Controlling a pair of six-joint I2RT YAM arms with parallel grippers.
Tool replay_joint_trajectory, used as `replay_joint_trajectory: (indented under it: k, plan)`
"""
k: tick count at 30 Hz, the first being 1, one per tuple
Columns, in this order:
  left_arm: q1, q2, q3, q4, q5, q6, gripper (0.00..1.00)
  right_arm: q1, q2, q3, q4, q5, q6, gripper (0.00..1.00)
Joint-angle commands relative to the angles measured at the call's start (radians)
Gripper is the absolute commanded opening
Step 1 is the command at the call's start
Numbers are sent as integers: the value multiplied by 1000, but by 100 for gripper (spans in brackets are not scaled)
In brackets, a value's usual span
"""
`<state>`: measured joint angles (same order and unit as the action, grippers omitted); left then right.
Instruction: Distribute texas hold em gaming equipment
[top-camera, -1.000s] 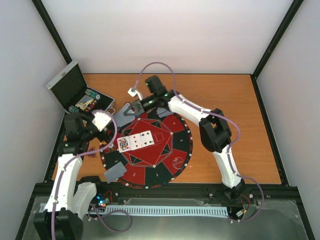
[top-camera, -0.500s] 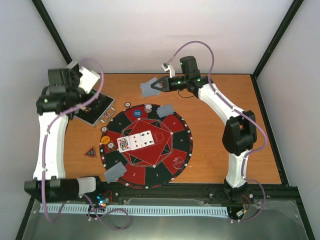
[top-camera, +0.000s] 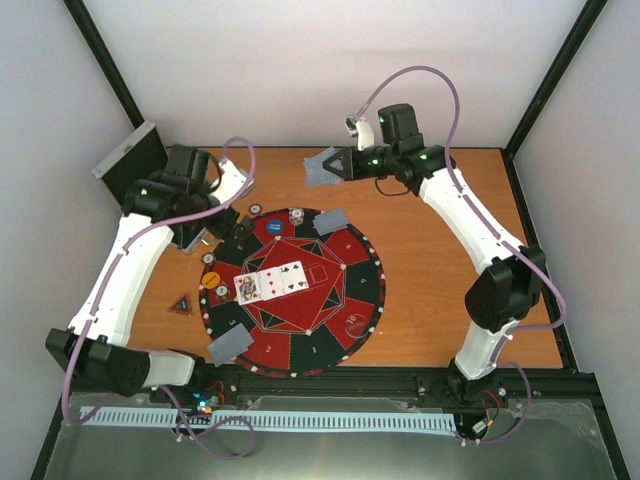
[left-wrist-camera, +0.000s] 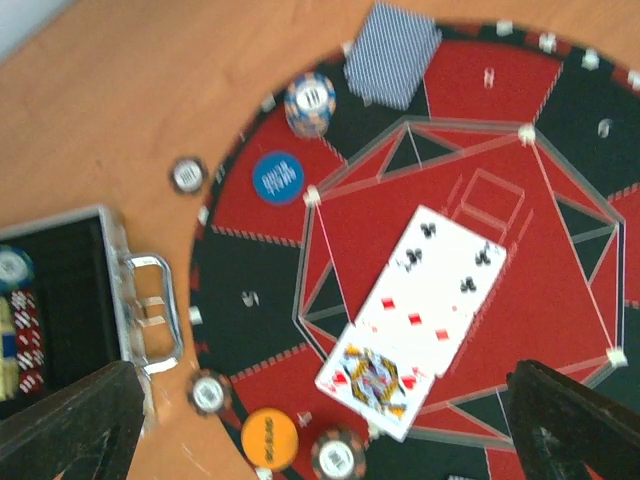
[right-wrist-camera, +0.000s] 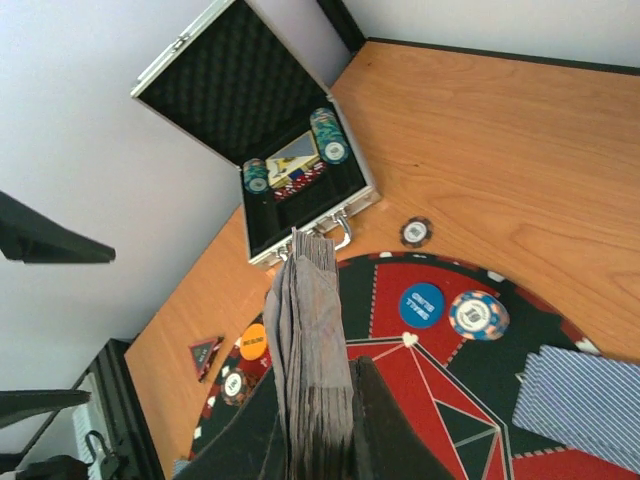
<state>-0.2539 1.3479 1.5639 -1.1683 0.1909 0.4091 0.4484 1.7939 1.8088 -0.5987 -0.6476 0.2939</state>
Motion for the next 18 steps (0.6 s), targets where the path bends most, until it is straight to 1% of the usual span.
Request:
replay_joint_trajectory:
  k: [1, 3, 5, 8, 12, 15, 17, 18]
  plan:
    - [48, -87, -162, 9, -36, -16, 100, -11, -99, -46, -34, 94, -15, 3]
    - [157, -113, -246, 10, -5, 17, 100, -12, -109, -61, -48, 97, -19, 3]
    - [319, -140, -332, 28, 21, 81, 100, -14, -105, -59, -70, 93, -30, 3]
    - [530, -149, -457, 34, -7, 184, 100, -14, -112, -68, -84, 98, -46, 3]
    - [716, -149, -604, 58, -3, 282, 100, -14, -171, -174, 0, 93, -49, 3]
    - [842, -122, -639, 61, 7, 324, 100, -17, -215, -257, 55, 84, -76, 3]
    - [891, -98, -641, 52, 14, 345, 100, -27, -234, -313, 92, 63, -87, 3]
    - [899, -95, -647, 50, 21, 361, 100, -36, -242, -340, 109, 41, -90, 3]
